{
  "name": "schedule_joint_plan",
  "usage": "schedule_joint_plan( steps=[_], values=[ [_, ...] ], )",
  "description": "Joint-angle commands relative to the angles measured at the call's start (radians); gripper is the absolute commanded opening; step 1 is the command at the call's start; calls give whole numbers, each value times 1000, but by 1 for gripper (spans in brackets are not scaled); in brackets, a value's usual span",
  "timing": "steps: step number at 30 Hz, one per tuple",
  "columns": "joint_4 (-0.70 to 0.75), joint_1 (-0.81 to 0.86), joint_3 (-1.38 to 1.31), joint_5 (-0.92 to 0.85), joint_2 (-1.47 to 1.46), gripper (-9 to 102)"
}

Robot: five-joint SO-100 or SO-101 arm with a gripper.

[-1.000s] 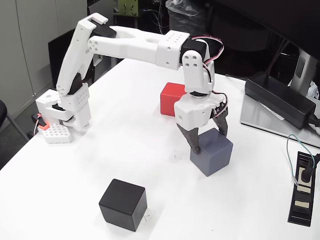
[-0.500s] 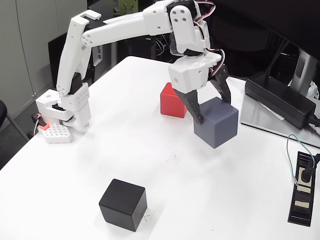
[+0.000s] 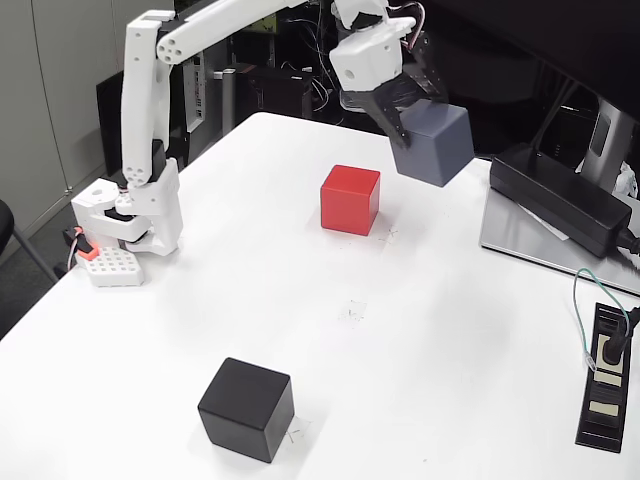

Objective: Stack the three blocks in an ordered color.

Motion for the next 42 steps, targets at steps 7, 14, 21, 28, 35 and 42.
schedule_joint_plan(
  steps=[7, 14, 21, 28, 35, 42],
  values=[
    [2, -167, 276, 52, 273, 6],
    [-6, -268, 402, 120, 301, 6],
    [-8, -275, 462, 126, 301, 6],
    [-63, -275, 541, 127, 299, 6],
    [-147, -275, 666, 127, 299, 6],
    [-178, -275, 696, 127, 301, 8]
  ],
)
